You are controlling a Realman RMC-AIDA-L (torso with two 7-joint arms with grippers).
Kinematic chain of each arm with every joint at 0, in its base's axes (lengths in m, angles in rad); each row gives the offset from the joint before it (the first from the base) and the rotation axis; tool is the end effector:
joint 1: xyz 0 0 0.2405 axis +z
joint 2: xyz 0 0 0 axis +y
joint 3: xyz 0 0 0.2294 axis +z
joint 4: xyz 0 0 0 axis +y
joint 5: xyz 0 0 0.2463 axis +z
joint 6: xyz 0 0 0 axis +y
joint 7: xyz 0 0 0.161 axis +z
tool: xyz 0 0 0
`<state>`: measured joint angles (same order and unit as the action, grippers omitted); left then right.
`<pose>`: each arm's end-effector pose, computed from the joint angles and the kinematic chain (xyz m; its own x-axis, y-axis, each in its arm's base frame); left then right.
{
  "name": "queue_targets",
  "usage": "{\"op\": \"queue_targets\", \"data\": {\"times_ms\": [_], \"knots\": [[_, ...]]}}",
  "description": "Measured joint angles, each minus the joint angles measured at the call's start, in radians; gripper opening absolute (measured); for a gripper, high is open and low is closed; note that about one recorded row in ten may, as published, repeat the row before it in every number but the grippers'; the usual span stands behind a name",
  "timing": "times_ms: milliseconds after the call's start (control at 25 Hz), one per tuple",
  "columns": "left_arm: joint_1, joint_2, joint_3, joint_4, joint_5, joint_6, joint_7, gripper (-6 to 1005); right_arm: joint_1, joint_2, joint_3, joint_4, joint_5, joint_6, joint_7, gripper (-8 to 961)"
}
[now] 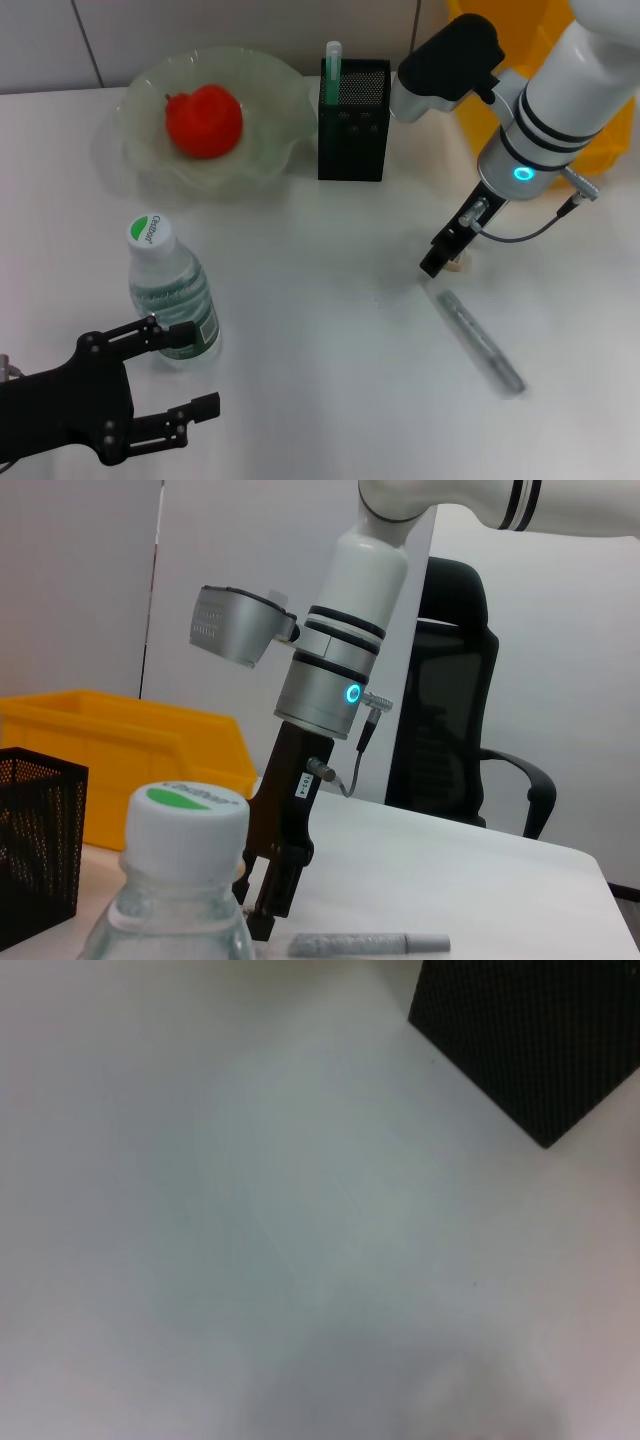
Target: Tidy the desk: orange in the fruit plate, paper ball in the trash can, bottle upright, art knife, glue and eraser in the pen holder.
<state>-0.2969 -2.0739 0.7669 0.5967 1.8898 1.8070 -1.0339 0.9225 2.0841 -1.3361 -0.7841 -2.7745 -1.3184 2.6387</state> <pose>-0.2909 0.2565 -0.0086 0.7740 0.1901 0.6039 0.2992 -0.9504 -0.0844 0.1848 0.4254 -0.0495 0.6119 -0.7305 0.3033 -0.5251 -0.6619 -0.5349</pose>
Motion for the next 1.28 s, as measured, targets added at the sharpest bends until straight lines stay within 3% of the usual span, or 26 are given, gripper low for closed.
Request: {"op": "queue_targets", "data": {"times_ms": [440, 560, 760, 960, 1280], "knots": [[-0.001, 0.000, 0.000, 0.000, 0.000, 0.000, 0.000, 784, 0.001, -0.002, 0.000, 0.003, -0.006, -0.006, 0.014, 671], [-0.001, 0.000, 0.000, 0.000, 0.000, 0.004, 0.000, 785, 0.003, -0.003, 0.000, 0.005, -0.007, -0.018, 0.014, 624], [0.000, 0.000, 0.000, 0.000, 0.000, 0.009, -0.001, 785, 0.006, -0.003, 0.000, 0.007, -0.007, -0.020, 0.015, 399], [0.002, 0.000, -0.001, 0.000, 0.000, 0.010, 0.000, 785, 0.002, -0.003, 0.007, 0.000, -0.007, -0.020, 0.015, 252], [0.003, 0.001, -0.001, 0.000, 0.000, 0.009, 0.000, 785, -0.036, -0.003, 0.011, -0.134, -0.001, -0.059, 0.015, 256]]}}
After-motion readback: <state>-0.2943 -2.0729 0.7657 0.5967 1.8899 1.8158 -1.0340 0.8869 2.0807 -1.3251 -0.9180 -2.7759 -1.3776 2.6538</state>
